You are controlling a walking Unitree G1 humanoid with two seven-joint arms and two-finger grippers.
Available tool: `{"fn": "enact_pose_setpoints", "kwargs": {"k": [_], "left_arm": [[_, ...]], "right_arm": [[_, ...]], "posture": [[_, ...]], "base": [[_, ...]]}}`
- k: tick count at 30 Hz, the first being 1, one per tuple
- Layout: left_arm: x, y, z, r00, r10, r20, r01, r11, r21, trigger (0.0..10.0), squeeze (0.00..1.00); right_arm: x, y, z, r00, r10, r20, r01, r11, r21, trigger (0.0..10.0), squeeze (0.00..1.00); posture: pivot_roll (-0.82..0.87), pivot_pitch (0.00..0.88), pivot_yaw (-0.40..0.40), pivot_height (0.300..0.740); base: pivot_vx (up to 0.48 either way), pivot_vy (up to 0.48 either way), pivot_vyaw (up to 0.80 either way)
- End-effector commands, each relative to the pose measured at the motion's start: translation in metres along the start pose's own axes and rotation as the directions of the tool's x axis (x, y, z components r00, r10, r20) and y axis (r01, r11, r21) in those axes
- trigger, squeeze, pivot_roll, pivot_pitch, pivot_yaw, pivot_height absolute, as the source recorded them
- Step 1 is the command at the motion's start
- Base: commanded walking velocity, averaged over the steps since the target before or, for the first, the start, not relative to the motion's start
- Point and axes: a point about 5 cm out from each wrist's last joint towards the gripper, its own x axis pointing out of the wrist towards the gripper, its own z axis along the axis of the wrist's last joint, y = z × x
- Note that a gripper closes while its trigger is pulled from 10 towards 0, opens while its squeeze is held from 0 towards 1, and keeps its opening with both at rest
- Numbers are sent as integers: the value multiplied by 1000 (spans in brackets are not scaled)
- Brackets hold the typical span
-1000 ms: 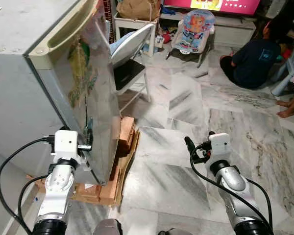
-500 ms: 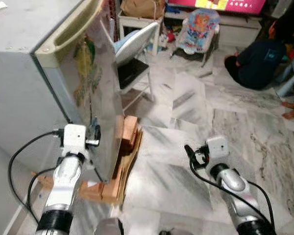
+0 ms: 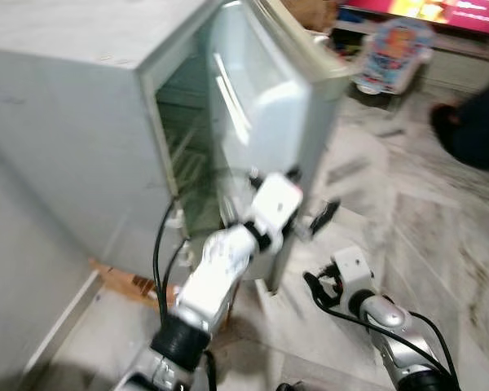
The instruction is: Restocking fridge
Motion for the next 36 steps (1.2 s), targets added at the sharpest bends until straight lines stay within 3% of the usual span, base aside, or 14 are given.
{"fn": "enact_pose_setpoints", "kwargs": {"k": [1,5,9,19,26,27,30,32,36], "left_arm": [[-12,18,-14,993,100,-71,-100,995,1,10000,0],[-23,39,-12,978,193,-81,-194,981,-5,10000,0],[-30,50,-11,967,246,-71,-247,969,-4,10000,0],[-48,48,-19,951,289,-114,-291,957,-2,10000,0],[-78,51,-26,918,361,-163,-366,931,-2,10000,0],[-85,49,-30,911,371,-183,-377,926,-2,10000,0],[-94,46,-33,898,389,-206,-397,918,1,10000,0],[-102,44,-37,885,408,-223,-418,908,2,10000,0],[-113,42,-42,864,435,-253,-447,894,10,10000,0]], "right_arm": [[-1,-3,-8,999,-8,-35,8,1000,23,10000,0],[2,-4,-6,999,-13,-30,14,1000,25,10000,0],[4,-8,5,998,-51,27,49,996,68,10000,0],[11,-10,29,990,-90,106,81,993,84,10000,0],[15,-3,51,966,-121,228,124,992,3,10000,0],[15,0,60,951,-103,291,103,995,16,10000,0],[15,1,64,951,-93,293,93,996,14,10000,0],[15,2,67,950,-61,307,30,994,103,10000,0],[12,4,72,934,-54,353,6,991,135,10000,0]], "posture": [[32,62,-15,740],[44,78,-19,740],[47,72,-20,740],[68,91,-17,740],[69,113,-24,740],[70,115,-23,740],[69,120,-23,740],[71,124,-24,740],[70,123,-21,740]], "base": [[0,0,0],[0,0,0],[0,-242,0],[0,-451,0],[0,-462,0],[0,-458,0],[0,-454,0],[277,-390,0],[336,-337,0]]}}
